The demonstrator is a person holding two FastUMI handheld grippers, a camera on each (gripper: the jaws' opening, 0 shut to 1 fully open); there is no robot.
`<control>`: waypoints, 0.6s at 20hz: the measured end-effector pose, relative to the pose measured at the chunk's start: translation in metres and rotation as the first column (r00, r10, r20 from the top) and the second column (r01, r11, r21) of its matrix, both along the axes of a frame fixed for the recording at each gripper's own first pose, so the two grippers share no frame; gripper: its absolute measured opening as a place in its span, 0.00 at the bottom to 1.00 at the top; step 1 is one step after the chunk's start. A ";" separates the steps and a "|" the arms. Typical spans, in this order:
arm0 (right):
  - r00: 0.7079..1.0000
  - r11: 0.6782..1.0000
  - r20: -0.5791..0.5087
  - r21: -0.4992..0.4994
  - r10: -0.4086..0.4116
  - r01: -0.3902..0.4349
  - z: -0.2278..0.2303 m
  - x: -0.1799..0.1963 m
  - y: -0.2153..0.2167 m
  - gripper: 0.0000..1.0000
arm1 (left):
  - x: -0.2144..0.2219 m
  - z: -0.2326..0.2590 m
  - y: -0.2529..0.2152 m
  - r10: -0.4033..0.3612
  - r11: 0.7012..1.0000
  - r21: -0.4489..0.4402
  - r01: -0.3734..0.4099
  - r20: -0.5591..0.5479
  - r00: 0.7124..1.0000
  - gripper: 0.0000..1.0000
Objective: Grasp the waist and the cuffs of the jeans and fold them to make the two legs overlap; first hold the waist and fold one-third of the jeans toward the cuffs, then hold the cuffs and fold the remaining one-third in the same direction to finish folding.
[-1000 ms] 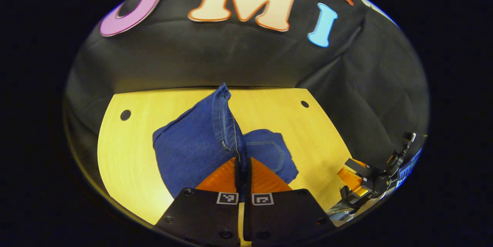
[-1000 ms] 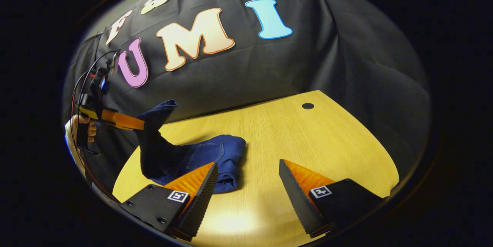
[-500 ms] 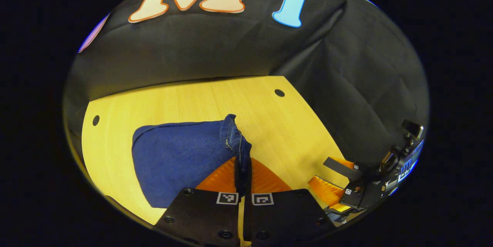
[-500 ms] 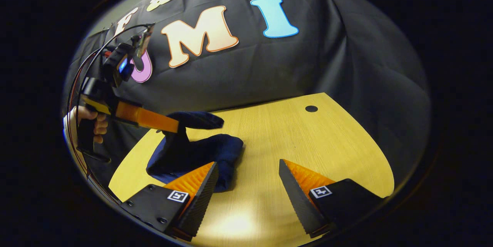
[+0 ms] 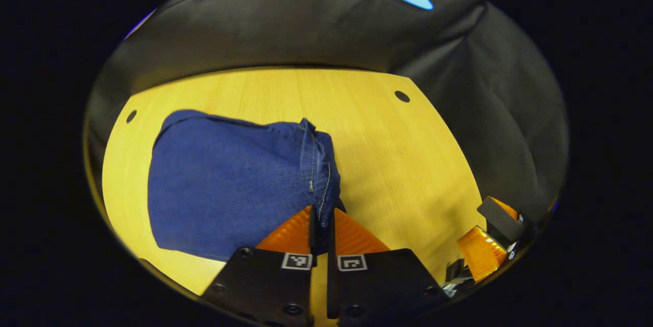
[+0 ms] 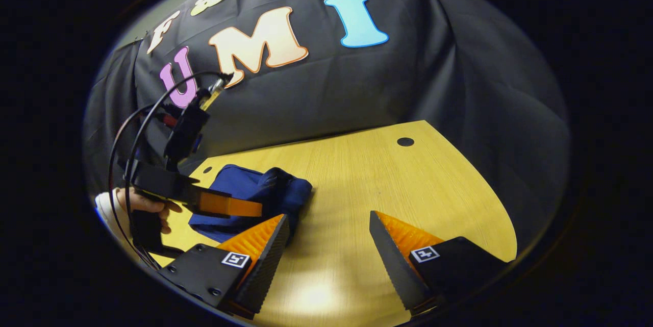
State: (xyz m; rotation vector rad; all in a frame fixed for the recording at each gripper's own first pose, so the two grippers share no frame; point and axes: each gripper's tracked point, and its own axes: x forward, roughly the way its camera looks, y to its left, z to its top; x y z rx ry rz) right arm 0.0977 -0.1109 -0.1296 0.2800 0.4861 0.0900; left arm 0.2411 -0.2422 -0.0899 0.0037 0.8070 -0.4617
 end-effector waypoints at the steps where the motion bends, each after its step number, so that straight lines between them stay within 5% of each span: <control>1: 1.000 1.000 0.002 0.003 -0.002 0.002 0.001 -0.001 -0.001 0.98 | -0.005 -0.006 -0.008 0.004 0.998 -0.057 -0.007 -0.042 0.999 0.25; 4: 1.000 1.000 0.007 -0.006 -0.013 0.013 0.002 -0.006 -0.001 0.98 | -0.014 -0.012 -0.017 0.011 0.992 -0.123 -0.019 -0.067 0.998 0.96; 8: 0.999 0.999 0.026 0.000 -0.043 0.043 0.013 -0.016 0.004 0.98 | -0.026 0.030 -0.013 -0.043 0.982 -0.181 0.046 0.019 0.999 0.92; 12: 0.995 0.996 0.053 0.014 -0.086 0.086 0.031 -0.027 0.018 0.98 | -0.038 0.092 0.037 -0.064 0.986 -0.135 0.095 0.219 0.974 0.91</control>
